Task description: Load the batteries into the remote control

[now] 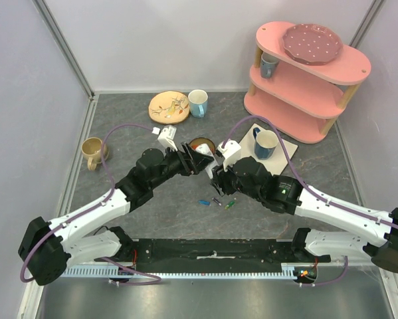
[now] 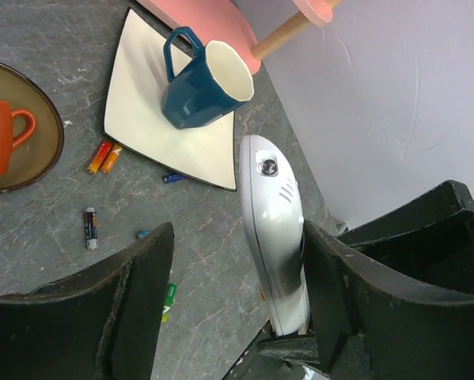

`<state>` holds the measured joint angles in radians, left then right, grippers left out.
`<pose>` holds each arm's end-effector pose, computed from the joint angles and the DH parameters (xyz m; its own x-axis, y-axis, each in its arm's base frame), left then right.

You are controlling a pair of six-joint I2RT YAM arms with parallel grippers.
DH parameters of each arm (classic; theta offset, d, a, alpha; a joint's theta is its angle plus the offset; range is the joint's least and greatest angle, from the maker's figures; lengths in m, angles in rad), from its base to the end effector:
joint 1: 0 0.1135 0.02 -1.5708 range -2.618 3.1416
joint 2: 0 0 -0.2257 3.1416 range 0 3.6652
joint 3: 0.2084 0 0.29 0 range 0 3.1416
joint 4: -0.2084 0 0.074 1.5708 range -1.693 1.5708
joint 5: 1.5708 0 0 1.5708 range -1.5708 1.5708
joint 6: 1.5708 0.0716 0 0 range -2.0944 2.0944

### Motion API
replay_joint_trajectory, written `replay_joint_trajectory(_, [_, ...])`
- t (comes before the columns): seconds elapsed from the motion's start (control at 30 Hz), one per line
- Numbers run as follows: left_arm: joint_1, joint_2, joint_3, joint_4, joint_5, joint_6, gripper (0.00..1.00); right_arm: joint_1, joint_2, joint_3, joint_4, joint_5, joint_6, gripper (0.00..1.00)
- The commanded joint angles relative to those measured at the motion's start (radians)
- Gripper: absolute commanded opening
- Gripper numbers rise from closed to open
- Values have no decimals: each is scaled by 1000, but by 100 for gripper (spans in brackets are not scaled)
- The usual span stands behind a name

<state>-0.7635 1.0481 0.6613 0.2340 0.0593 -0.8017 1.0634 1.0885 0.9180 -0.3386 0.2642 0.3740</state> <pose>0.2402 -0.2357 0.2355 -0.6028 -0.4159 -0.6809 0.4305 0.5490 -0.7164 0.1767 0.2794 0.2547 -0.4882 -0.1524 -0.8593 -0.5957 0.7778 0.2005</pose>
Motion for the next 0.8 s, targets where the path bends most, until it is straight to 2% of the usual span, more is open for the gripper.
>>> replay_joint_trajectory(0.0, [-10, 24, 47, 99, 20, -22, 70, 7, -6, 41, 24, 15, -10, 27])
replay_joint_trajectory(0.33, [-13, 61, 60, 137, 51, -11, 59, 7, -13, 36, 23, 21, -12, 27])
replay_joint_trajectory(0.63, [-16, 59, 32, 163, 74, -13, 42, 7, -15, 44, 16, 21, -15, 28])
replay_joint_trajectory(0.73, [-16, 64, 27, 166, 85, -7, 27, 7, -15, 45, 12, 24, -14, 29])
replay_joint_trajectory(0.77, [-17, 66, 26, 169, 85, -5, 16, 7, -16, 45, 10, 27, -14, 29])
